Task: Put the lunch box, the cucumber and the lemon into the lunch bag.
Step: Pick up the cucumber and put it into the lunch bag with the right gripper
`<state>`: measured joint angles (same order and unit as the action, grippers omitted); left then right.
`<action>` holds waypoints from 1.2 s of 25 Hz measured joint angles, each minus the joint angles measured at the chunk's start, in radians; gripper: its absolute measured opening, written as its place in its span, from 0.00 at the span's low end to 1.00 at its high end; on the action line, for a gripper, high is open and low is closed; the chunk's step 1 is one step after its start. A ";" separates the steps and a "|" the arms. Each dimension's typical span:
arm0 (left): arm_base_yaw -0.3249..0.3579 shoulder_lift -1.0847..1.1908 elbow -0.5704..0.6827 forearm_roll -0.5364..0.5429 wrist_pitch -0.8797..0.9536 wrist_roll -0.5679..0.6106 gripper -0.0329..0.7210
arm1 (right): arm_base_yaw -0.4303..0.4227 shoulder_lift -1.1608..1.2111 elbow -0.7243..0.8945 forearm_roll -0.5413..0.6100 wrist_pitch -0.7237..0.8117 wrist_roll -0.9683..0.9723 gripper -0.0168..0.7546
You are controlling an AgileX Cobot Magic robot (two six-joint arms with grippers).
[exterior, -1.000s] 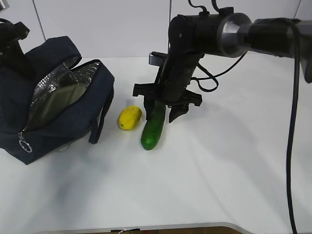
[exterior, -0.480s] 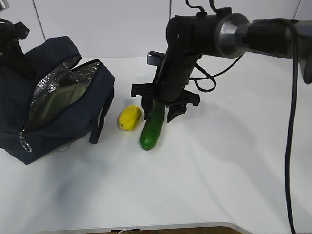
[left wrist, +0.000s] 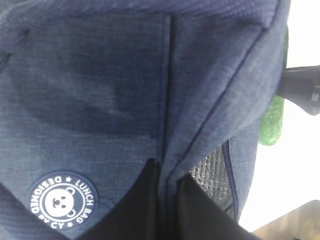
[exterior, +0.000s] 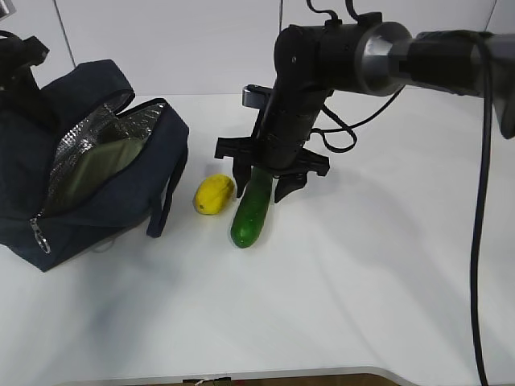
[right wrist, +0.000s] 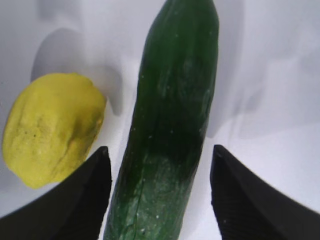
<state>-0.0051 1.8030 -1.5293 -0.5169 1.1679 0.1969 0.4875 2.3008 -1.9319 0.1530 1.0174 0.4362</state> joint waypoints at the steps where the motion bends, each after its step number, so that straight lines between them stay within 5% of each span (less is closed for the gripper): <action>1: 0.000 0.000 0.000 0.000 0.000 0.000 0.04 | 0.000 0.000 0.000 0.000 0.000 0.002 0.63; 30: 0.000 0.000 0.000 0.000 -0.002 0.000 0.04 | 0.008 0.010 0.000 -0.021 0.014 0.020 0.63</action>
<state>-0.0051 1.8030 -1.5293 -0.5169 1.1662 0.1973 0.4952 2.3109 -1.9319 0.1322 1.0311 0.4558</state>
